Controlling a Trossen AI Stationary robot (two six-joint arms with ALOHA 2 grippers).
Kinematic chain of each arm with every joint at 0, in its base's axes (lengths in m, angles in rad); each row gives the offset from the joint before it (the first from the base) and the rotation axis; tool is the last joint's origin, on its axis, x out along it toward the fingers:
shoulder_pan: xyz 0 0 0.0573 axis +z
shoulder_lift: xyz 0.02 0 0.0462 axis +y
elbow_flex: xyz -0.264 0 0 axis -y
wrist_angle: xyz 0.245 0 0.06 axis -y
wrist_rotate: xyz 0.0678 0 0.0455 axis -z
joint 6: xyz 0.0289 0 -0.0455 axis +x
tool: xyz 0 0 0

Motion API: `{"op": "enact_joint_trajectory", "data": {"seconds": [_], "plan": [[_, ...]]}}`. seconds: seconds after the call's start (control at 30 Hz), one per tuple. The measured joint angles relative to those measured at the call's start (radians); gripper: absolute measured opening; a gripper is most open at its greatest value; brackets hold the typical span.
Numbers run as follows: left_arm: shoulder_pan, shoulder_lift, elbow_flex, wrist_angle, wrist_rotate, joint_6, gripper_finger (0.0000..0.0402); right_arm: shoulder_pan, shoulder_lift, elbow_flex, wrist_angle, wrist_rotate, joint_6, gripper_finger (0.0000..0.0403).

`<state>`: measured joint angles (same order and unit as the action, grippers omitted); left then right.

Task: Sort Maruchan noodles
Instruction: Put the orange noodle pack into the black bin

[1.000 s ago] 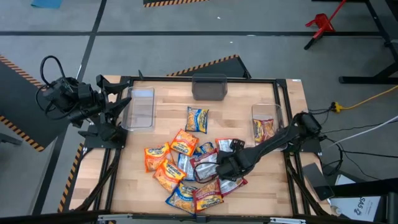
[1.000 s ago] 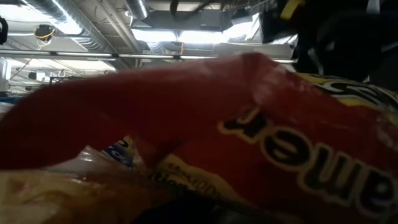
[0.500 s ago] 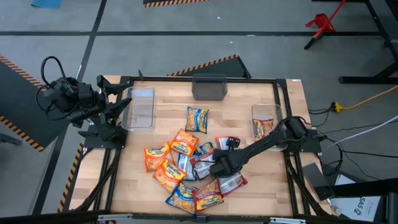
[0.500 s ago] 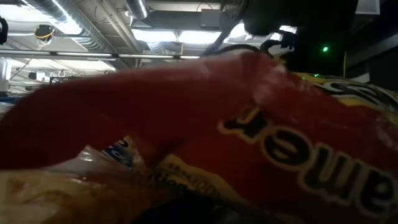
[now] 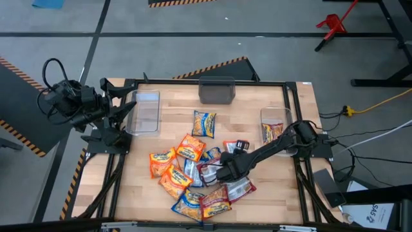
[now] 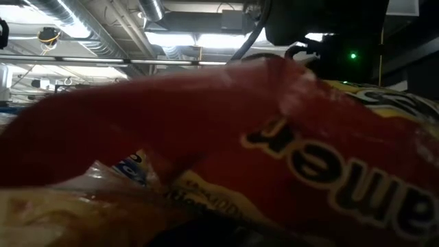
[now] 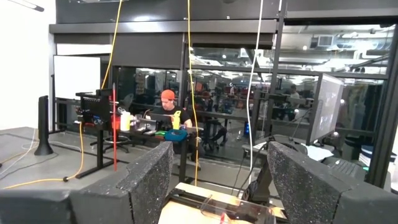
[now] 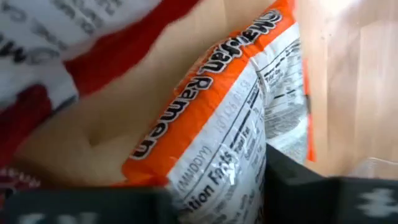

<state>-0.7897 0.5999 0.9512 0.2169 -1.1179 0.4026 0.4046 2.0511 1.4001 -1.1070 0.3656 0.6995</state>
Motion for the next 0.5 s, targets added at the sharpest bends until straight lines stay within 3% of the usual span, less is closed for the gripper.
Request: {"op": "enact_joint_trajectory", "data": {"seconds": [0.2,0.5], "plan": [[0.000,0.000,0.000,0.000,0.000,0.000,0.0258,-0.008,-0.023,0.058,-0.072,-0.017,-0.055,0.0010],[0.000,0.000,0.000,0.000,0.000,0.000,0.0258,-0.104,-0.154,0.130,-0.093,-0.025,-0.094,0.0007]]}}
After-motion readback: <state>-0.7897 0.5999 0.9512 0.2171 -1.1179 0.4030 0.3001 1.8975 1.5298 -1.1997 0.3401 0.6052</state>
